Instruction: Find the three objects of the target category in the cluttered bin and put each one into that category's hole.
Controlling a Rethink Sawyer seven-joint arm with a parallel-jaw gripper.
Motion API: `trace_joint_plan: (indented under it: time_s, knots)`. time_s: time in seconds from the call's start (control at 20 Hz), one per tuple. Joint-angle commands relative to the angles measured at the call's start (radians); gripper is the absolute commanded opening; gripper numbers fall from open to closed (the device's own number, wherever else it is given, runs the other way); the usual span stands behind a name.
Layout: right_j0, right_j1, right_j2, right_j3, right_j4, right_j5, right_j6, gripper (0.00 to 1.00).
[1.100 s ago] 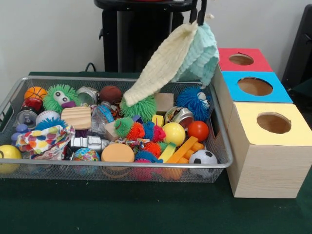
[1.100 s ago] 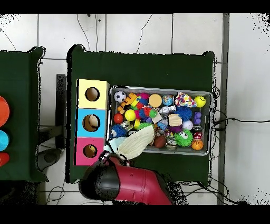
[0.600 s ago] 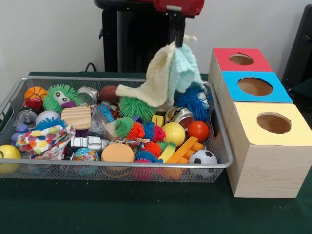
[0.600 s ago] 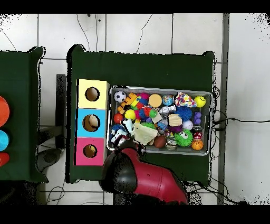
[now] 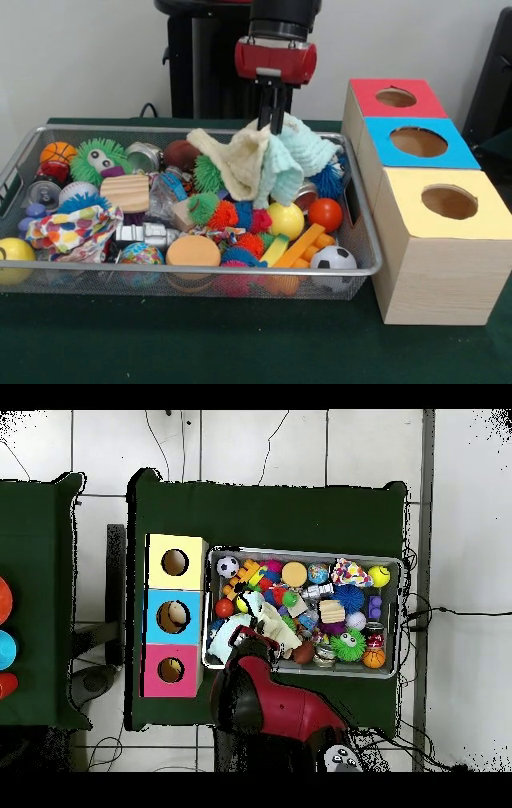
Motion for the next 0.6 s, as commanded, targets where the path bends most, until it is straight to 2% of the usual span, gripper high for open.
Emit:
trace_joint_plan:
  time_s: [0.05,0.25,0.5,0.55,0.6]
  knots:
    - [-0.007,0.072,0.056,-0.032,-0.03,-0.023,0.141,0.0]
    - [-0.008,0.067,0.064,-0.014,-0.031,-0.033,0.157,0.0]
    - [0.012,0.099,0.042,-0.005,-0.037,-0.086,0.164,0.0]
    - [0.011,0.097,0.043,-0.002,-0.035,-0.059,0.158,1.0]
    - [0.006,0.093,0.047,-0.002,-0.037,-0.036,0.149,1.0]
